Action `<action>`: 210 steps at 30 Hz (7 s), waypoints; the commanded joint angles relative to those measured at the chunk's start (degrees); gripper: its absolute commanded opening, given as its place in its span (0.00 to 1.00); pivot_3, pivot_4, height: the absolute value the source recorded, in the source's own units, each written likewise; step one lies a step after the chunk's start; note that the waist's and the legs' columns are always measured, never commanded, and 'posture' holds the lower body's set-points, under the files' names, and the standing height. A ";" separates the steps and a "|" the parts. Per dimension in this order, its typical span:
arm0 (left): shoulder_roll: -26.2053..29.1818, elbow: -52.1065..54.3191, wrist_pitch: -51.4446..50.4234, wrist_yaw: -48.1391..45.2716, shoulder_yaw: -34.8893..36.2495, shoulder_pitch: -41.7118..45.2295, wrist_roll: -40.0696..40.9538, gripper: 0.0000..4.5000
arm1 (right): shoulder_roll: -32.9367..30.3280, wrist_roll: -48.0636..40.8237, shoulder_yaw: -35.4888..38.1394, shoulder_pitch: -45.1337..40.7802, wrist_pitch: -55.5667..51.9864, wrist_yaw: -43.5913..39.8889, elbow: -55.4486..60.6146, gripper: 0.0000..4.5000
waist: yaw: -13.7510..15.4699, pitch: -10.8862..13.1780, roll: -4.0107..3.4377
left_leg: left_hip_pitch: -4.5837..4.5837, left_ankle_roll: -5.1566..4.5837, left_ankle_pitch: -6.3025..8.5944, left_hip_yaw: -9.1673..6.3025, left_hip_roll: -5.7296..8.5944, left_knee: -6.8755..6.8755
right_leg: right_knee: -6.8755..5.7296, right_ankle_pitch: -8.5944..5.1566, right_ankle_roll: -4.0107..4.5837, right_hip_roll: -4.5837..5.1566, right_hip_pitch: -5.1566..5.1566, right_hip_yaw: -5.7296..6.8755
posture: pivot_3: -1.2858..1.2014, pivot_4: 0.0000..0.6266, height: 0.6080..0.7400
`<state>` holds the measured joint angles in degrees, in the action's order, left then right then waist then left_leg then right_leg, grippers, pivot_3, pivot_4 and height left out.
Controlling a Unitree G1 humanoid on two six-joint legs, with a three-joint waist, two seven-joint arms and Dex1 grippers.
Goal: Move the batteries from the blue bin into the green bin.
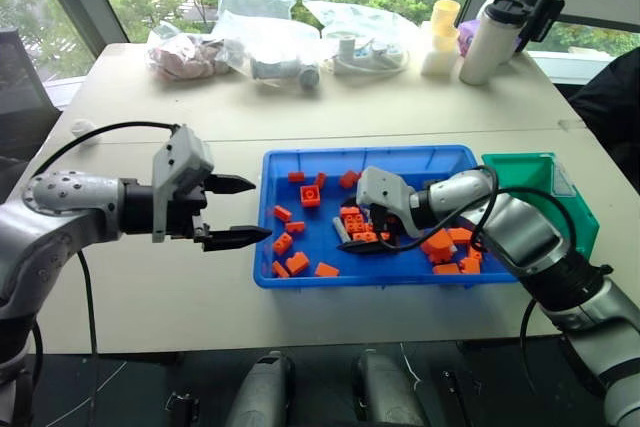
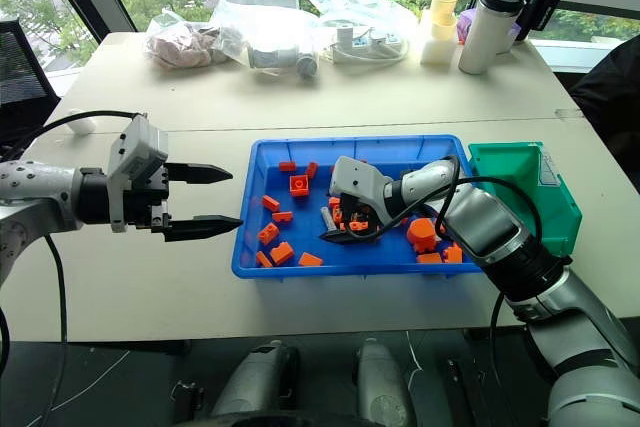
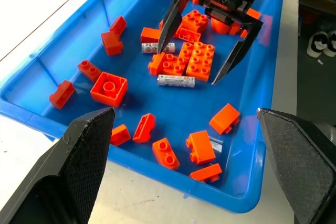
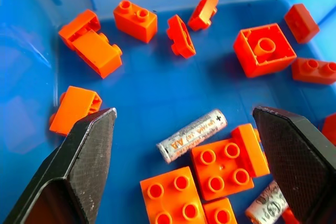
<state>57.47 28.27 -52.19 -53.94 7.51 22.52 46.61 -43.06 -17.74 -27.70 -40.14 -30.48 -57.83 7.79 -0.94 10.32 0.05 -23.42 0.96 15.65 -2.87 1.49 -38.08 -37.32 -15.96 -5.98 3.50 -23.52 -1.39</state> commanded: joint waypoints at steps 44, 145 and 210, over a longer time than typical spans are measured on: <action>-1.84 4.54 0.63 5.49 0.63 -0.67 0.35 1.00 | 13.88 15.78 8.88 -15.77 24.56 -21.45 -30.22 0.49 | -0.03 0.01 -0.02 | 0.03 0.15 -0.07 -0.04 0.03 0.00 | -0.07 0.00 0.01 0.04 -0.02 -0.01 | 0.52 0.24 1.00; -10.66 -6.94 8.47 -1.85 -11.44 13.14 -15.72 1.00 | 14.31 -4.21 22.68 4.44 -33.38 27.69 -1.30 0.99 | 0.14 -0.01 0.01 | 0.01 0.09 -0.06 -0.07 0.03 -0.06 | -0.17 0.00 -0.01 -0.07 0.01 -0.04 | 0.52 0.24 1.00; -2.14 -5.27 8.06 -3.70 -11.29 8.45 -19.97 1.00 | 16.51 -1.32 14.34 1.23 -26.56 22.31 -3.04 0.99 | -0.01 -0.01 0.00 | 0.02 0.09 -0.06 -0.05 0.02 -0.05 | -0.17 0.00 0.00 -0.08 -0.01 -0.04 | 0.52 0.24 1.00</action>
<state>54.95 21.48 -44.61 -58.19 -4.81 30.90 27.06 -27.08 -19.82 -13.31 -37.35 -58.11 -35.89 4.85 -0.95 10.31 0.05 -23.40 1.05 15.59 -2.92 1.51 -38.14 -37.49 -15.96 -5.98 3.41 -23.52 -1.43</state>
